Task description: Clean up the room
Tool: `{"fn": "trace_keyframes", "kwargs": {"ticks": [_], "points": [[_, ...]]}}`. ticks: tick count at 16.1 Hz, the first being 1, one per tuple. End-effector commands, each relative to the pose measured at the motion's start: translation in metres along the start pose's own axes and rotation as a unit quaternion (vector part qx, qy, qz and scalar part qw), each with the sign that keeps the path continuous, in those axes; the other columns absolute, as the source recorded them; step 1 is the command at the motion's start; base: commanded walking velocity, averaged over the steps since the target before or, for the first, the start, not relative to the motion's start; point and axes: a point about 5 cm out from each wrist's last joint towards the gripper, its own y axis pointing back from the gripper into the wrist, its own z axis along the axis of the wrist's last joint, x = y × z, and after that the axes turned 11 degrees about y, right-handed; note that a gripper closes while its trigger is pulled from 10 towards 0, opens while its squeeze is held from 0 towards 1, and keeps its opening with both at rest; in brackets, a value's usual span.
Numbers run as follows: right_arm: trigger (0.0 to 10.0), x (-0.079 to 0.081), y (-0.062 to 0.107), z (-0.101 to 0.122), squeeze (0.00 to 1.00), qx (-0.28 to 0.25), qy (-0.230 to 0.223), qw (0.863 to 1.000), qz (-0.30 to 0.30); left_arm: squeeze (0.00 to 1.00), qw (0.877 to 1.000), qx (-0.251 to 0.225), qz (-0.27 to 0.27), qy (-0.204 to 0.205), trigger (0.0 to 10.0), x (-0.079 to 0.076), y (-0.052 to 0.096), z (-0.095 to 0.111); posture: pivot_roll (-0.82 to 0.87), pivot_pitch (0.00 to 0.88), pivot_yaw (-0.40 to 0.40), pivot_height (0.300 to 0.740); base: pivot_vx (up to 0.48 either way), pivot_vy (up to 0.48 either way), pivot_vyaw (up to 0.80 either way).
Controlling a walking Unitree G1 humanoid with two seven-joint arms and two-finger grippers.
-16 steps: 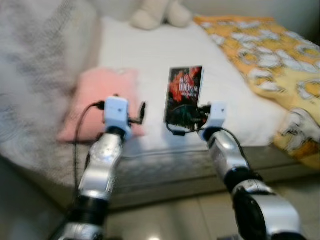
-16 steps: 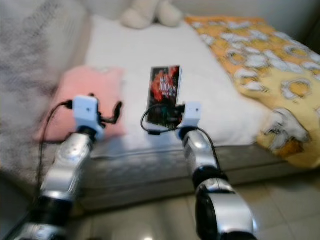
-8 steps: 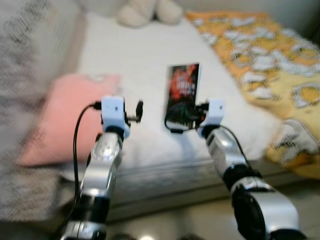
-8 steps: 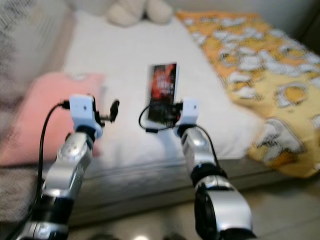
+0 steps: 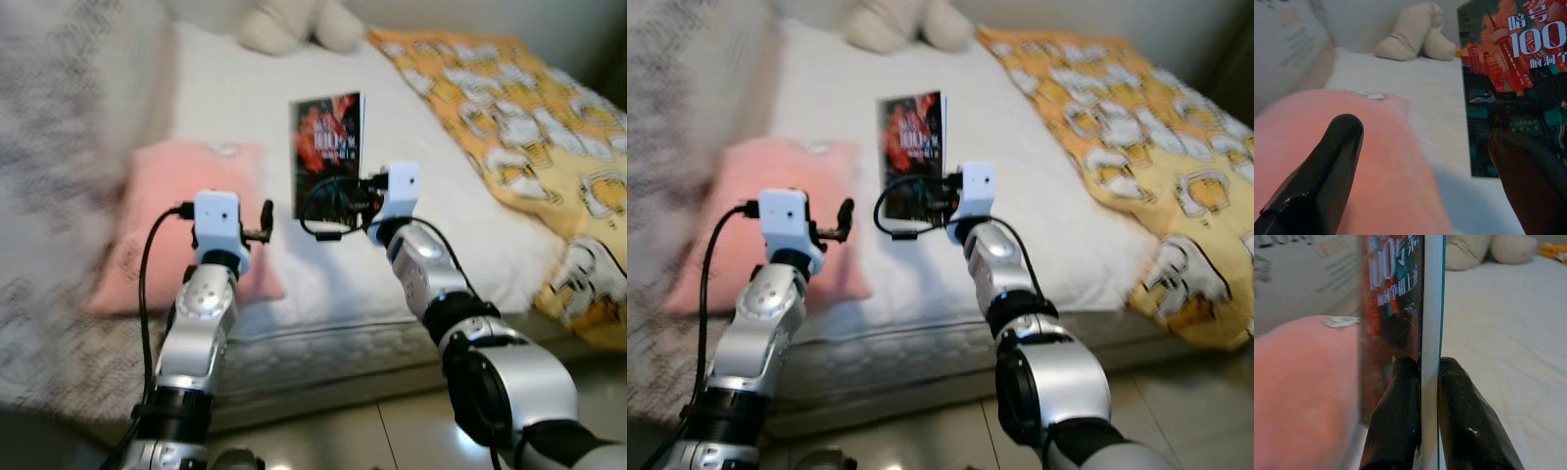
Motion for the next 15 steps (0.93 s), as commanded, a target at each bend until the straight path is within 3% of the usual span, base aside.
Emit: {"fn": "trace_keyframes", "kwargs": {"ticks": [1,4,12,15], "points": [[0.0,-0.014,-0.001,0.012,0.00,-0.008,0.006,1.000,-0.021,0.00,1.000,-0.002,-0.003,-0.009,10.0,-0.005,0.002,0.002,0.22,0.000,-0.101,0.740,0.000,0.000,0.00],[0.0,-0.013,0.001,0.005,0.00,0.003,0.005,1.000,-0.021,0.00,1.000,-0.002,-0.003,-0.010,10.0,-0.005,0.003,0.002,0.22,0.000,-0.103,0.740,0.000,0.000,0.00],[0.0,-0.019,0.008,-0.006,0.00,0.007,0.000,0.999,-0.043,0.00,1.000,0.000,-0.027,-0.016,10.0,-0.012,-0.001,0.004,0.19,0.000,-0.079,0.740,0.274,-0.390,0.52],[0.0,-0.028,0.010,-0.005,0.00,0.002,-0.007,0.997,-0.072,0.00,1.000,0.003,-0.022,-0.013,10.0,-0.010,-0.002,0.003,0.18,0.000,-0.067,0.740,0.210,-0.239,0.00]]}}
